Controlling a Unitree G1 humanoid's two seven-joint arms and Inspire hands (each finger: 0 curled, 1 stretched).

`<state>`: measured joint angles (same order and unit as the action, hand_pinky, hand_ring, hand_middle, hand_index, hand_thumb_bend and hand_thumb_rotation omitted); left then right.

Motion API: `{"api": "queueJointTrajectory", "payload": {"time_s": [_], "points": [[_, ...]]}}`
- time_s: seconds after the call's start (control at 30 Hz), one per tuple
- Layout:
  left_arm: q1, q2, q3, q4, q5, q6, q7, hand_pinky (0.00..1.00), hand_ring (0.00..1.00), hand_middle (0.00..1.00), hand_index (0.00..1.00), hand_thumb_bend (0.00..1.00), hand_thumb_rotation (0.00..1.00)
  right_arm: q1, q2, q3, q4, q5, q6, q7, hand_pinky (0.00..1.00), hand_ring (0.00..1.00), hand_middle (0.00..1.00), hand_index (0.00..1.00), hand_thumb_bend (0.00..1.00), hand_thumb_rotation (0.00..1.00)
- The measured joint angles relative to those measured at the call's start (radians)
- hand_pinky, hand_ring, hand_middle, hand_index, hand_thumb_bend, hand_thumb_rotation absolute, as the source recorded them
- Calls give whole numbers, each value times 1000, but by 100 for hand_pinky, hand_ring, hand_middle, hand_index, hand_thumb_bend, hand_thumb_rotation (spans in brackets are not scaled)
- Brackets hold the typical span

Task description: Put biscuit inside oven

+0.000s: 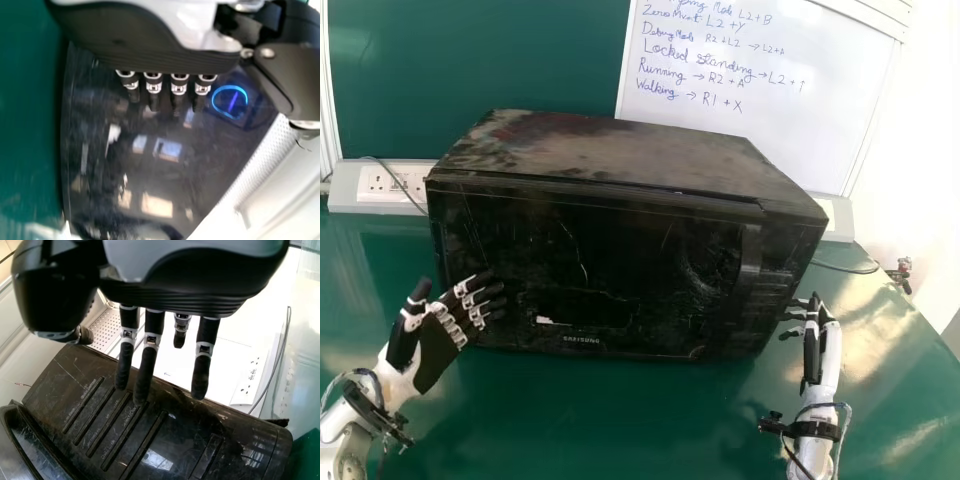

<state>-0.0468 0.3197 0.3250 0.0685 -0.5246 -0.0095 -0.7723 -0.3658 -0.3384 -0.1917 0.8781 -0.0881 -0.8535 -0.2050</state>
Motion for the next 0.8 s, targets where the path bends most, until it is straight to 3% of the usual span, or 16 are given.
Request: {"api": "queueJointTrajectory", "payload": {"time_s": [0.27, 0.57, 0.7, 0.8], "points": [[-24, 1, -25, -10, 53, 5, 94, 100, 100, 100, 100, 46, 0, 1, 0, -1, 2, 5, 0, 12, 30, 34, 41, 52, 57, 84], [-64, 7, -37, 23, 76, 0, 118, 100, 100, 100, 100, 53, 0, 0, 0, -2, 6, 8, 0, 16, 30, 33, 40, 52, 55, 83], [-98, 6, -39, 70, 79, -7, 117, 100, 100, 100, 100, 53, 0, -2, -1, -4, 11, 9, 0, 17, 30, 34, 41, 52, 59, 85], [-138, 5, -47, 120, 83, -9, 117, 100, 100, 100, 100, 54, 0, -3, -2, -6, 14, 10, 0, 18, 30, 33, 41, 52, 55, 83]]}}
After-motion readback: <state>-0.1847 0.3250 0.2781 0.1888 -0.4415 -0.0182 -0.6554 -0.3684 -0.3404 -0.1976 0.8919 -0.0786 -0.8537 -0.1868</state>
